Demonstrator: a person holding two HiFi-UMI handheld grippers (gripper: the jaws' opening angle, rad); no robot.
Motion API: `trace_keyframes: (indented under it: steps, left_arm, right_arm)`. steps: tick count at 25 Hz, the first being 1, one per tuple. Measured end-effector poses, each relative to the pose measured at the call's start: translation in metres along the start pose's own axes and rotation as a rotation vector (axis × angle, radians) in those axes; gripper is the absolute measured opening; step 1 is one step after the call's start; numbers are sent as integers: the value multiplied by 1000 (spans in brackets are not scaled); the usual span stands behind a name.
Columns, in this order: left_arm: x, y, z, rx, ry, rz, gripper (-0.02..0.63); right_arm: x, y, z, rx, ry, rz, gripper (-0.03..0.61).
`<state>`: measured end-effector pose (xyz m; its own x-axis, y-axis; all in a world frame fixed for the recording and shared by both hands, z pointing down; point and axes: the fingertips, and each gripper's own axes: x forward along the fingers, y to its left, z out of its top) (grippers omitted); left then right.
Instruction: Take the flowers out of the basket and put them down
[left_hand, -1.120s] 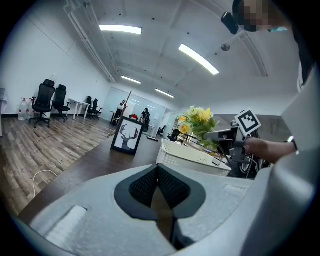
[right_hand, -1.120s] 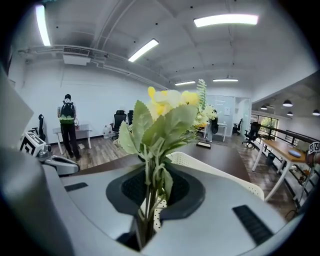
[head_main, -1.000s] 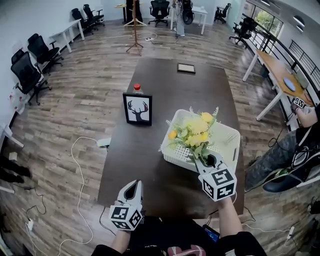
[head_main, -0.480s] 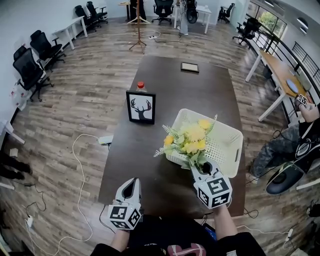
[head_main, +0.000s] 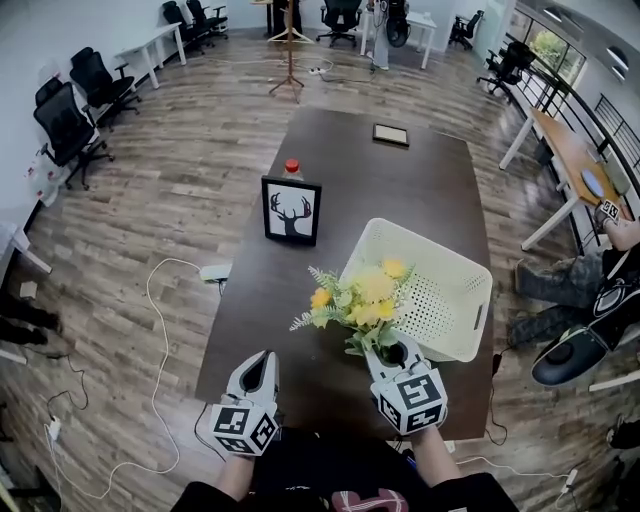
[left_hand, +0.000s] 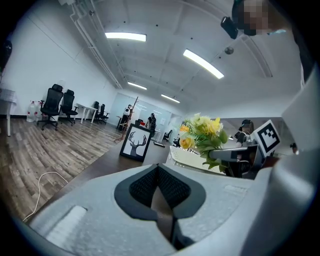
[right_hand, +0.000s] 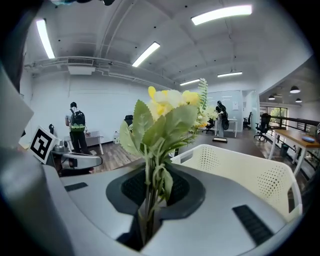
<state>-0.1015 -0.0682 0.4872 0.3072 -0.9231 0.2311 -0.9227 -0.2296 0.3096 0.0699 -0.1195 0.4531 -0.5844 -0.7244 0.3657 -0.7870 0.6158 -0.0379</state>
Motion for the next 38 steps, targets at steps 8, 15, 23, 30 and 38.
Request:
trace_keyframes:
  steps: [8,15,23,30,38]
  left_arm:
    - [0,8,-4,-7,8,16,8]
    - [-2,14,-5,-9,12,26,8]
    - [-3,20,-10,-13,28,37,8]
    - [-7,28,-15,-23,35,55,8]
    - [-16,37,-15,-21,37,78,8]
  right_arm:
    - [9,17,-8,-10,14,42,54]
    - [17,36,-20,-7,29,74,54]
    - [26,50,-32,-1,57,101,54]
    - [35,63,-47,-11,101,118,54]
    - [44,76,-59,1,131,145,54]
